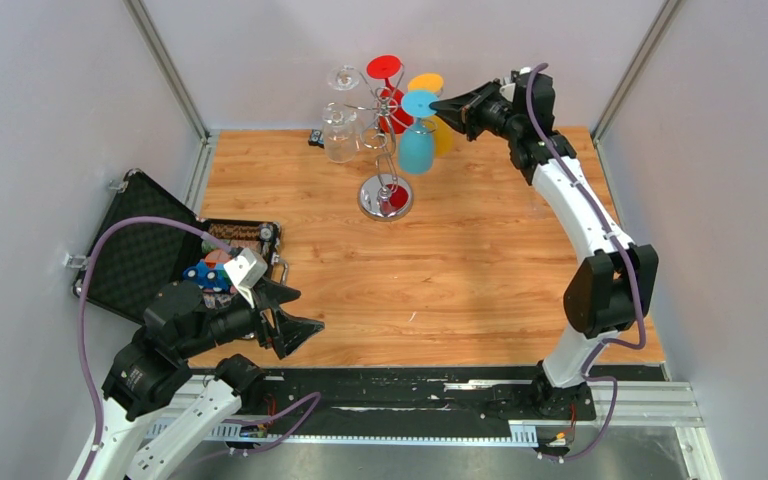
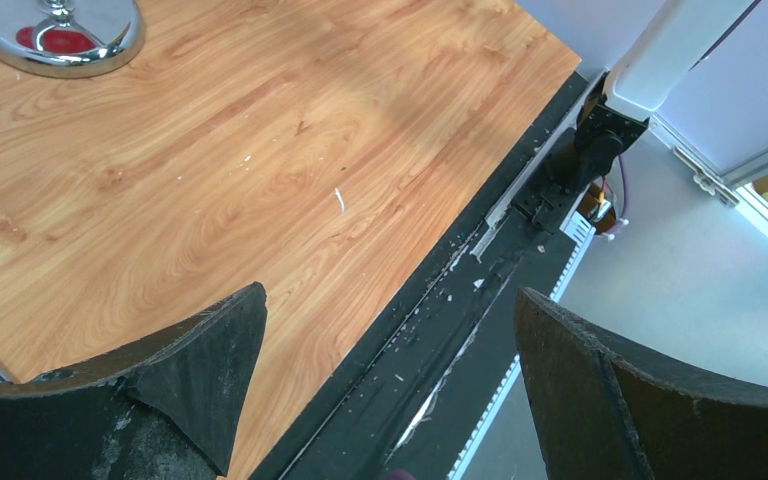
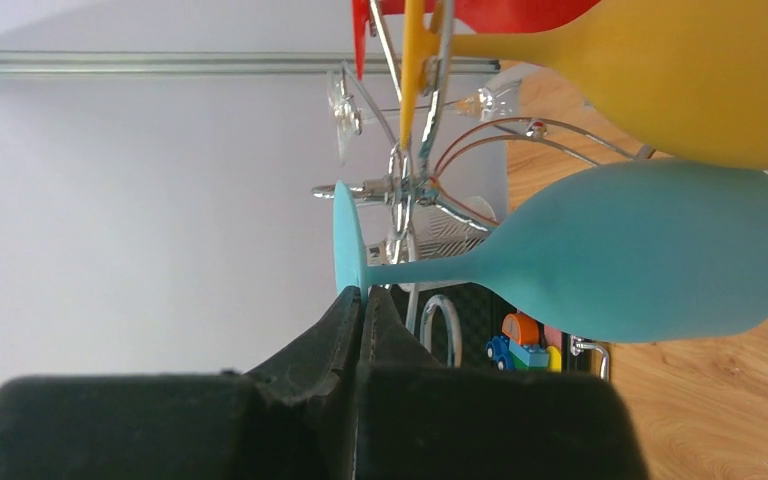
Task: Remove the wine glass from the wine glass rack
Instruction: Pick up the wine glass from the wine rack.
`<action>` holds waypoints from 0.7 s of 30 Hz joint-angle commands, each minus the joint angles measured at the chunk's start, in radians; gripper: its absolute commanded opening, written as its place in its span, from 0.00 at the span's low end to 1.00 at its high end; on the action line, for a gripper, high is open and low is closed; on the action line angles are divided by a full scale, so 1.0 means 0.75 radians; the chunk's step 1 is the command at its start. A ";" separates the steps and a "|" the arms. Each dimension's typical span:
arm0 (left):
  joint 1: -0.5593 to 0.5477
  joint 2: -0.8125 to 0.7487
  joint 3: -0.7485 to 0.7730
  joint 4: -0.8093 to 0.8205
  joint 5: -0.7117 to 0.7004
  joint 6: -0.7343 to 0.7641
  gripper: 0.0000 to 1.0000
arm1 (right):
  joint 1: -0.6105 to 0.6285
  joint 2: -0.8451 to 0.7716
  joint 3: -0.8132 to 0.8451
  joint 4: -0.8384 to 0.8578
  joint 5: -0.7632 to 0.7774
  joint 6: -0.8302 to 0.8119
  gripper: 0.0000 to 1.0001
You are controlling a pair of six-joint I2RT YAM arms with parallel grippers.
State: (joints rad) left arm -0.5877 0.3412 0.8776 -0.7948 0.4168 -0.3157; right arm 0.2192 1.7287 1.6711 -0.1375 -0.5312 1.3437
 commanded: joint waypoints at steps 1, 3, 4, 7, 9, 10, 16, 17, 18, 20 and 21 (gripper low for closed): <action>0.001 0.011 -0.004 0.025 -0.004 -0.016 1.00 | -0.009 0.025 0.054 0.040 0.035 0.106 0.00; 0.002 0.012 -0.004 0.025 -0.005 -0.017 1.00 | -0.009 0.029 0.054 0.040 0.040 0.109 0.00; 0.002 0.012 -0.004 0.024 -0.005 -0.017 1.00 | -0.011 0.029 0.052 0.040 0.044 0.110 0.00; 0.002 0.012 -0.004 0.025 -0.004 -0.017 1.00 | -0.015 0.022 0.039 0.040 0.051 0.110 0.00; 0.002 0.013 -0.004 0.025 -0.005 -0.015 1.00 | -0.018 0.012 0.025 0.040 0.052 0.106 0.00; 0.001 0.013 -0.004 0.026 -0.004 -0.015 1.00 | -0.019 0.004 0.019 0.040 0.053 0.105 0.00; 0.002 0.020 -0.004 0.024 0.000 -0.013 1.00 | -0.027 -0.036 -0.031 0.040 0.062 0.092 0.00; 0.002 0.019 -0.004 0.024 -0.001 -0.013 1.00 | -0.027 -0.044 -0.041 0.040 0.065 0.092 0.00; 0.002 0.017 -0.004 0.024 0.000 -0.013 1.00 | -0.030 -0.053 -0.055 0.040 0.070 0.090 0.00; 0.002 0.016 -0.004 0.024 0.000 -0.013 1.00 | -0.035 -0.068 -0.074 0.041 0.072 0.089 0.00; 0.002 0.015 -0.004 0.024 0.001 -0.013 1.00 | -0.037 -0.074 -0.082 0.042 0.070 0.089 0.00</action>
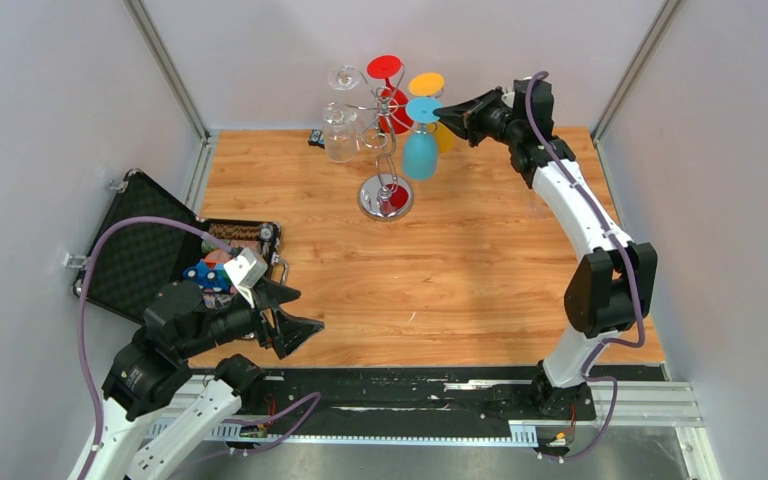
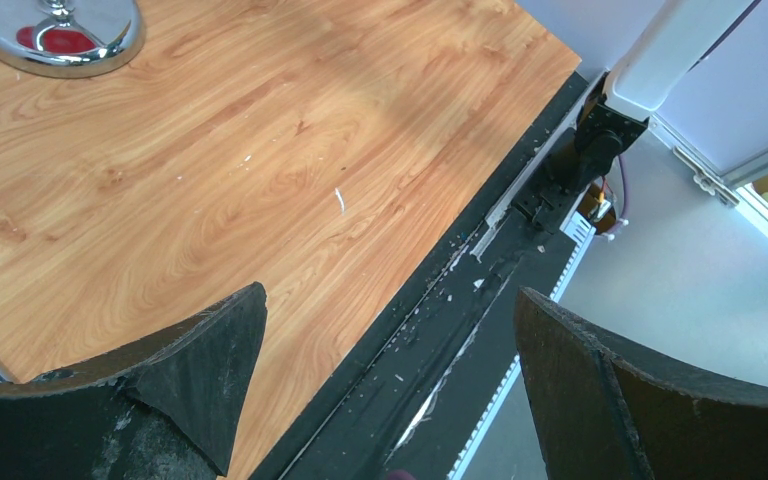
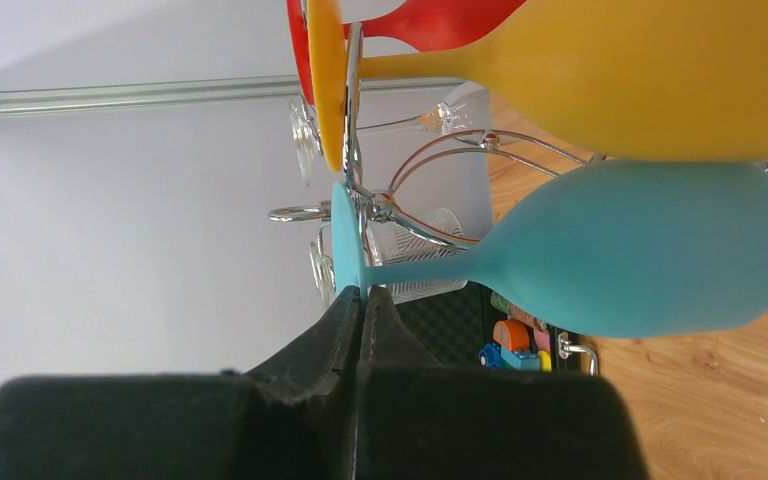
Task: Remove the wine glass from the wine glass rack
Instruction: Pick up the wine glass from the wine rack.
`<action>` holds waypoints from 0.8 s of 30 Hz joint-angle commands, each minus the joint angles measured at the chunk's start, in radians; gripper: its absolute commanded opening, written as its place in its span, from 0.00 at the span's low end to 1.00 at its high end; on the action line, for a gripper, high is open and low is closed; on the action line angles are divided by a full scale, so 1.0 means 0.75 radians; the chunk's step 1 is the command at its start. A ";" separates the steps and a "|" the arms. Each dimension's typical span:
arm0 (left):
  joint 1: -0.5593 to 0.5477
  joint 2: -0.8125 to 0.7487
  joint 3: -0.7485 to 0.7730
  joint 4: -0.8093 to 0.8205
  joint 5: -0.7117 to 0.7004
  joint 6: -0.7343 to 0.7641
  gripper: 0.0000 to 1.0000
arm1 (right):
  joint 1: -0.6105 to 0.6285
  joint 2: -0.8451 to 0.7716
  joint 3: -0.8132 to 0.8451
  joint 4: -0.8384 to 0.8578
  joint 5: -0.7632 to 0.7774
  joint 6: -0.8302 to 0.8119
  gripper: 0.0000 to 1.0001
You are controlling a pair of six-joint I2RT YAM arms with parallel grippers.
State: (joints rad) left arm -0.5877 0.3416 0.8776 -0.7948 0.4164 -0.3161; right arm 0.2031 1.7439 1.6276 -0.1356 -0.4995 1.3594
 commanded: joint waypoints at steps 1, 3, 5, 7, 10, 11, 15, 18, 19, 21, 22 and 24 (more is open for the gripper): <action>0.001 0.013 -0.004 0.024 0.002 -0.012 1.00 | -0.015 -0.103 -0.031 0.040 0.028 0.069 0.00; 0.002 0.013 -0.004 0.025 0.003 -0.011 1.00 | -0.021 -0.124 -0.049 0.041 0.030 0.069 0.00; 0.001 0.013 -0.004 0.024 0.005 -0.011 1.00 | -0.025 -0.146 -0.068 0.042 0.033 0.069 0.00; 0.001 0.013 -0.004 0.026 0.010 -0.010 1.00 | -0.033 -0.168 -0.088 0.044 0.036 0.068 0.00; 0.002 0.015 -0.004 0.026 0.010 -0.010 1.00 | -0.043 -0.192 -0.110 0.044 0.035 0.067 0.00; 0.002 0.015 -0.004 0.027 0.010 -0.010 1.00 | -0.044 -0.200 -0.117 0.044 0.035 0.067 0.00; 0.001 0.014 -0.004 0.026 0.009 -0.010 1.00 | -0.054 -0.245 -0.156 0.044 0.035 0.064 0.00; 0.002 0.009 -0.004 0.027 0.006 -0.010 1.00 | -0.062 -0.294 -0.202 0.043 0.032 0.055 0.00; 0.002 0.009 -0.004 0.027 0.007 -0.010 1.00 | -0.063 -0.308 -0.222 0.044 0.033 0.051 0.00; 0.002 0.013 -0.002 0.027 0.004 -0.010 1.00 | -0.072 -0.348 -0.258 0.044 0.030 0.040 0.00; 0.002 0.014 -0.002 0.027 0.002 -0.010 1.00 | -0.074 -0.368 -0.278 0.046 0.026 0.032 0.00; 0.001 0.019 -0.001 0.025 -0.001 -0.013 1.00 | -0.084 -0.409 -0.312 0.048 0.012 0.011 0.00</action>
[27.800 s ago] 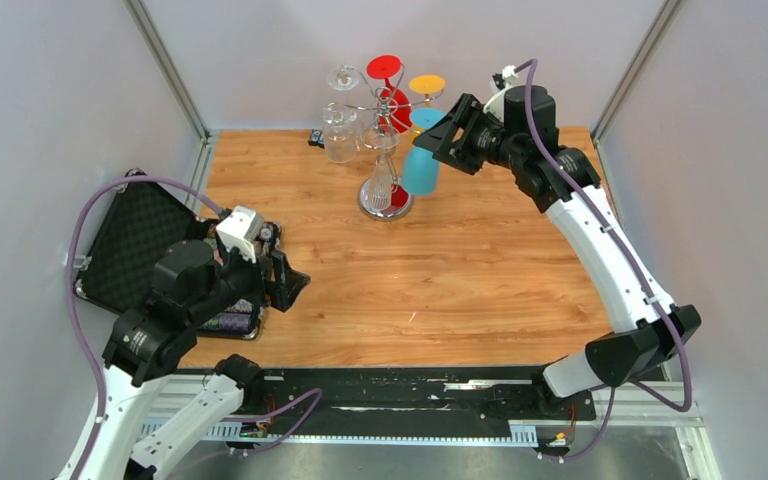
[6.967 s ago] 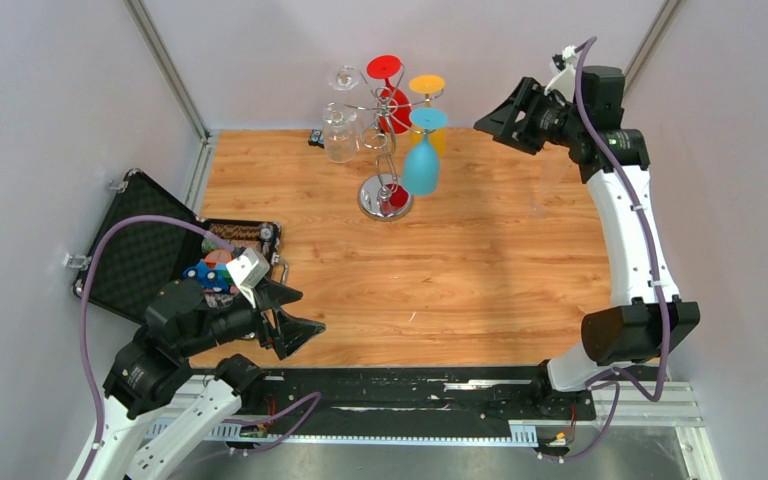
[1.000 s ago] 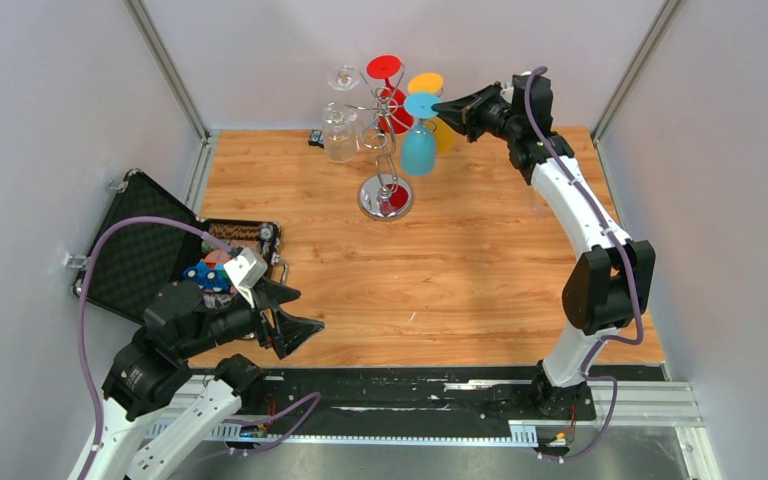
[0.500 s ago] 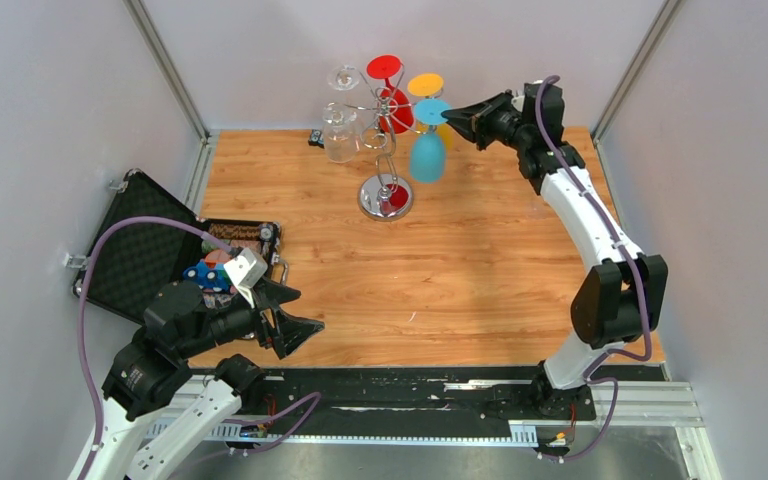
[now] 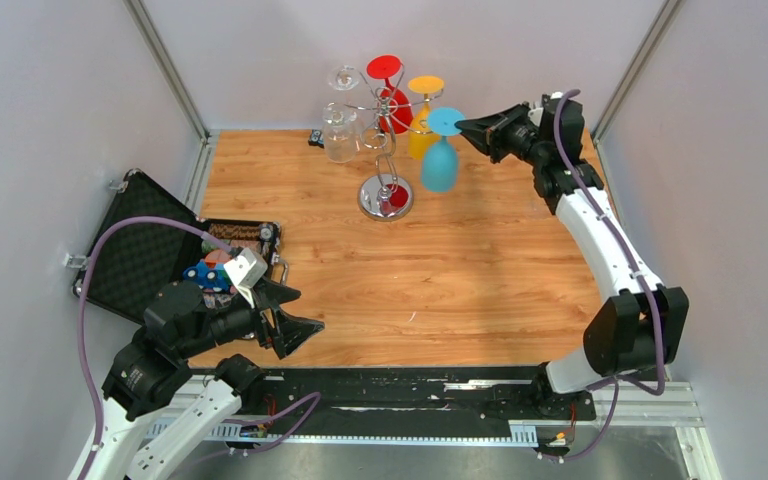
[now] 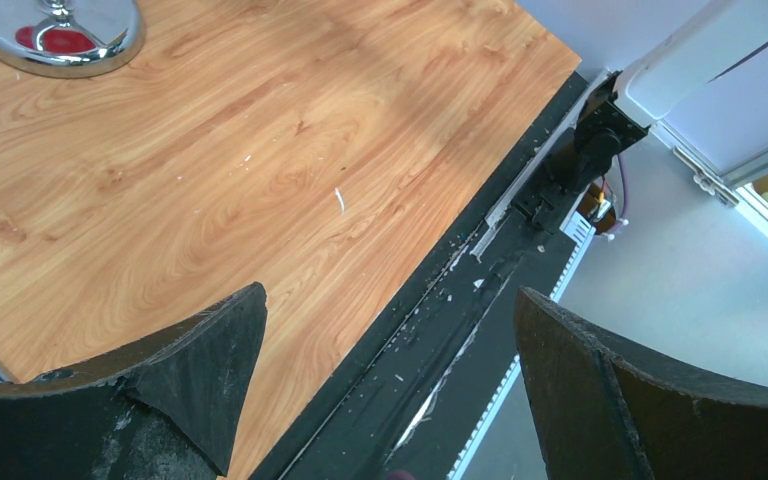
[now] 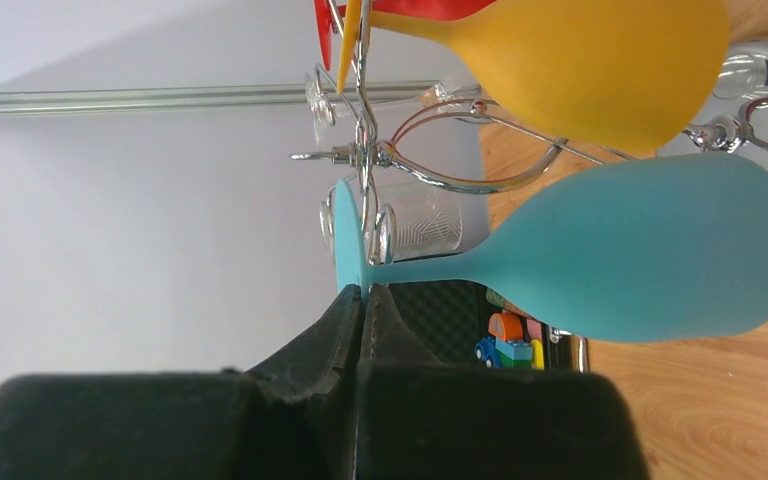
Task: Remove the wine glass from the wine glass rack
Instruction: Pick up the wine glass from the wine rack, then place the wine glass at the center of the board.
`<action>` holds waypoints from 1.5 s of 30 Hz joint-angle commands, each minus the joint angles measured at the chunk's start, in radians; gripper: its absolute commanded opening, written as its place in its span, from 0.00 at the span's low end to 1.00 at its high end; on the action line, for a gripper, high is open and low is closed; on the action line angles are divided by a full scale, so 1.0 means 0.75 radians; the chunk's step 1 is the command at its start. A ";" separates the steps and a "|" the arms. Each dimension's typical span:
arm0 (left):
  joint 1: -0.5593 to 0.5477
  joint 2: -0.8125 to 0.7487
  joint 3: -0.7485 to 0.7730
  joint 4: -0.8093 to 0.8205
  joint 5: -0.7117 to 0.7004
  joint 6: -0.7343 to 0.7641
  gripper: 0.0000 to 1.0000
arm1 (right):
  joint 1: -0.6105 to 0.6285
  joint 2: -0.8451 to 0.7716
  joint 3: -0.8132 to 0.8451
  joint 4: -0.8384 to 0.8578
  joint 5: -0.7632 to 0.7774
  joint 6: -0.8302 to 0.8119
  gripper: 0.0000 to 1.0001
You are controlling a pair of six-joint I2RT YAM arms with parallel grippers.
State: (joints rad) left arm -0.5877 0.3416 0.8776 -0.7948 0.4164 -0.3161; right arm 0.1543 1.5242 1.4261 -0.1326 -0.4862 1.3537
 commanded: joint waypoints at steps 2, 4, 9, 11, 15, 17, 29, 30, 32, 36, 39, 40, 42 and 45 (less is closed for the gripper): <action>0.001 0.025 0.001 0.024 -0.009 -0.016 1.00 | -0.031 -0.160 -0.085 0.044 -0.020 -0.001 0.00; 0.001 0.035 0.005 0.024 -0.013 -0.019 1.00 | -0.038 -0.211 -0.123 0.044 -0.036 -0.034 0.00; 0.001 0.069 0.017 0.021 -0.031 -0.036 1.00 | -0.044 -0.330 -0.235 0.043 -0.087 -0.111 0.00; 0.002 0.094 0.023 0.021 -0.036 -0.053 1.00 | -0.045 -0.390 -0.299 0.043 -0.131 -0.184 0.00; 0.000 0.121 0.023 0.024 -0.038 -0.088 1.00 | -0.044 -0.425 -0.354 0.040 -0.244 -0.301 0.00; 0.002 0.138 0.022 0.022 -0.042 -0.107 1.00 | -0.045 -0.466 -0.407 0.041 -0.280 -0.364 0.00; 0.001 0.242 0.050 0.054 -0.048 -0.321 1.00 | 0.018 -0.566 -0.620 0.070 -0.426 -0.777 0.00; 0.000 0.249 0.056 0.054 -0.053 -0.352 1.00 | 0.048 -0.575 -0.627 0.068 -0.419 -0.829 0.00; 0.000 0.274 0.067 0.045 -0.076 -0.397 1.00 | 0.115 -0.592 -0.641 0.056 -0.385 -0.902 0.00; 0.001 0.325 0.086 0.043 -0.089 -0.493 1.00 | 0.229 -0.626 -0.686 0.067 -0.321 -1.031 0.00; 0.002 0.354 0.105 0.047 -0.097 -0.562 1.00 | 0.288 -0.655 -0.734 0.100 -0.310 -1.091 0.00; 0.002 0.357 0.115 0.047 -0.101 -0.574 1.00 | 0.309 -0.669 -0.751 0.113 -0.299 -1.113 0.00; 0.001 0.364 0.128 0.053 -0.108 -0.606 1.00 | 0.346 -0.702 -0.782 0.139 -0.282 -1.152 0.00; 0.001 0.368 0.139 0.074 -0.109 -0.658 1.00 | 0.401 -0.739 -0.816 0.164 -0.259 -1.218 0.00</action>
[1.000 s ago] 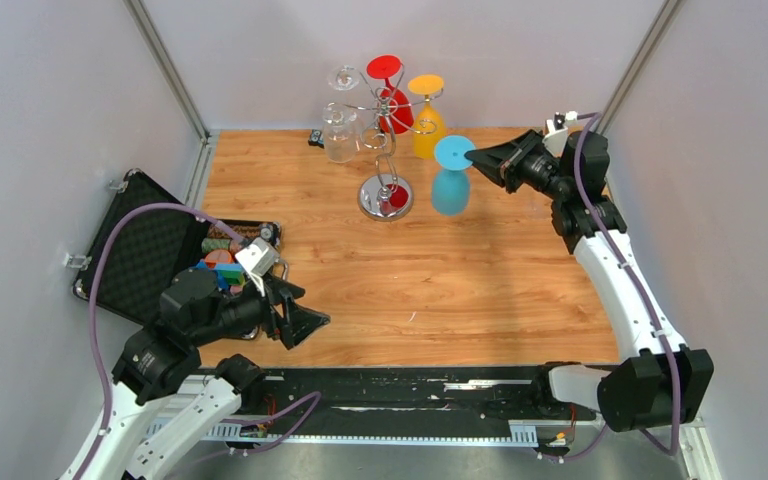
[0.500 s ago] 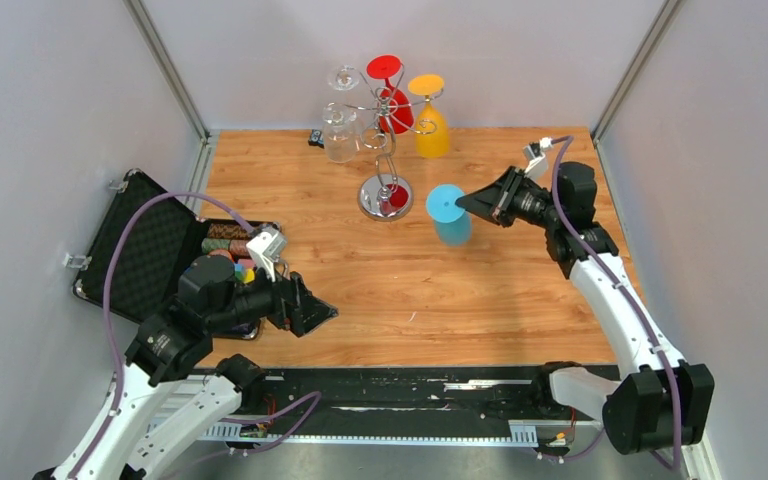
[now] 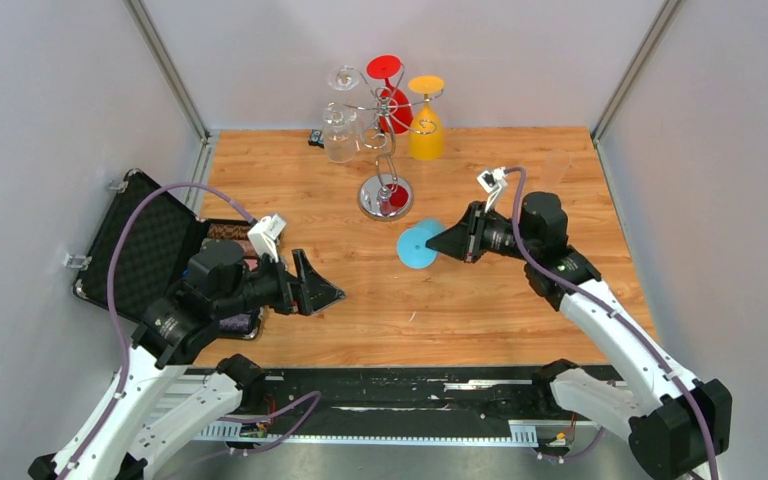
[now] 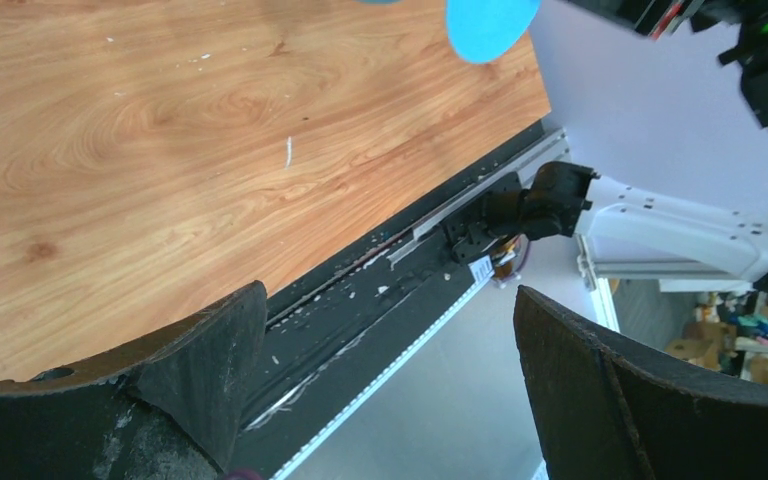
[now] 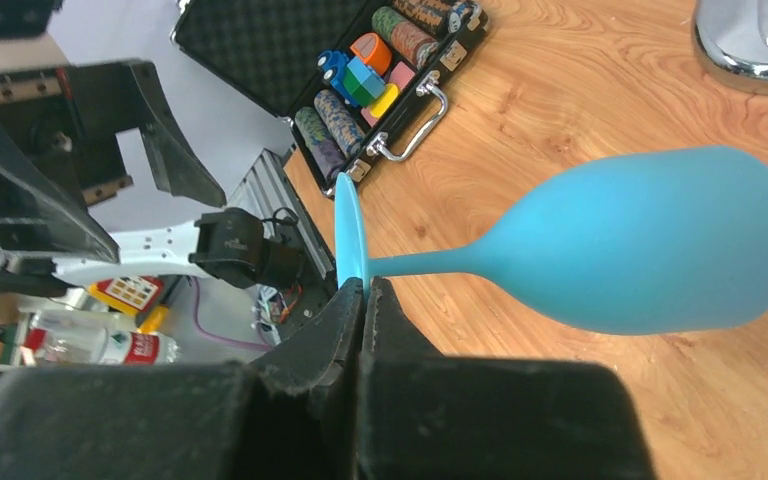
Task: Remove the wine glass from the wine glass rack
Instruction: Place the wine glass at the center of the board.
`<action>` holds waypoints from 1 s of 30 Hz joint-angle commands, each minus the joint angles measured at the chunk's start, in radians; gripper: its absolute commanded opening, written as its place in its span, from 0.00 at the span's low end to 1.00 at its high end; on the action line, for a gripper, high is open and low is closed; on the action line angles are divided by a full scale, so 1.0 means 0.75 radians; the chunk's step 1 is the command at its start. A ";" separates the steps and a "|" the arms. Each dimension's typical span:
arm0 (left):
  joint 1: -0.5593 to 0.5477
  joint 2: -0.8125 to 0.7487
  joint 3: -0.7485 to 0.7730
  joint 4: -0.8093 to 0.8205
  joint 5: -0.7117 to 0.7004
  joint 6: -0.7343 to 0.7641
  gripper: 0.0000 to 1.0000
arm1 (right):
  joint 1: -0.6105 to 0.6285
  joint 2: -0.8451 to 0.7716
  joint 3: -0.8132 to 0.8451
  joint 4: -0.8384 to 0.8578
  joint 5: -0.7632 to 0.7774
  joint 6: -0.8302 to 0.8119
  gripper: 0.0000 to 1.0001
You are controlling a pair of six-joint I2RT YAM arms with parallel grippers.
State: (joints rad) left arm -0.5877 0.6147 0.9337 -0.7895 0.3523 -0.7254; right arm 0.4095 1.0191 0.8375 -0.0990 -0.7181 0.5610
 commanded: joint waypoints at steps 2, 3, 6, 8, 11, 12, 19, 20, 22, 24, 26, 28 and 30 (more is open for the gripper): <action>0.000 0.001 0.064 0.091 -0.018 -0.149 1.00 | 0.106 -0.093 -0.057 0.168 0.072 -0.213 0.00; 0.002 -0.001 0.059 0.107 -0.014 -0.163 1.00 | 0.136 -0.111 -0.072 0.191 0.094 -0.244 0.00; 0.002 -0.007 0.041 0.155 0.021 -0.225 1.00 | 0.239 -0.169 -0.121 0.258 0.164 -0.361 0.00; 0.002 -0.009 0.035 0.183 0.046 -0.251 1.00 | 0.307 -0.207 -0.155 0.306 0.203 -0.449 0.00; 0.002 -0.014 0.036 0.192 0.066 -0.263 1.00 | 0.392 -0.261 -0.214 0.392 0.230 -0.541 0.00; 0.001 -0.015 0.038 0.193 0.067 -0.261 1.00 | 0.419 -0.273 -0.225 0.413 0.242 -0.567 0.00; 0.002 -0.021 0.029 0.202 0.111 -0.254 1.00 | 0.617 -0.276 -0.230 0.482 0.321 -0.765 0.00; 0.002 -0.024 0.025 0.203 0.113 -0.250 1.00 | 0.653 -0.274 -0.232 0.497 0.345 -0.812 0.00; 0.002 -0.029 0.016 0.207 0.124 -0.239 1.00 | 0.714 -0.262 -0.230 0.518 0.378 -0.879 0.00; 0.002 -0.030 0.007 0.212 0.139 -0.232 1.00 | 0.763 -0.243 -0.217 0.524 0.403 -0.937 0.00; 0.002 -0.029 0.002 0.213 0.150 -0.225 1.00 | 0.812 -0.220 -0.198 0.523 0.428 -0.979 0.00; 0.002 -0.027 -0.001 0.215 0.165 -0.221 1.00 | 0.857 -0.194 -0.179 0.521 0.466 -1.026 0.00; 0.002 -0.024 -0.002 0.216 0.176 -0.218 1.00 | 0.902 -0.167 -0.160 0.524 0.506 -1.072 0.00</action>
State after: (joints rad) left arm -0.5877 0.5972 0.9421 -0.6659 0.4515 -0.9058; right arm 1.0355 0.8665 0.6670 0.2302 -0.4118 -0.1219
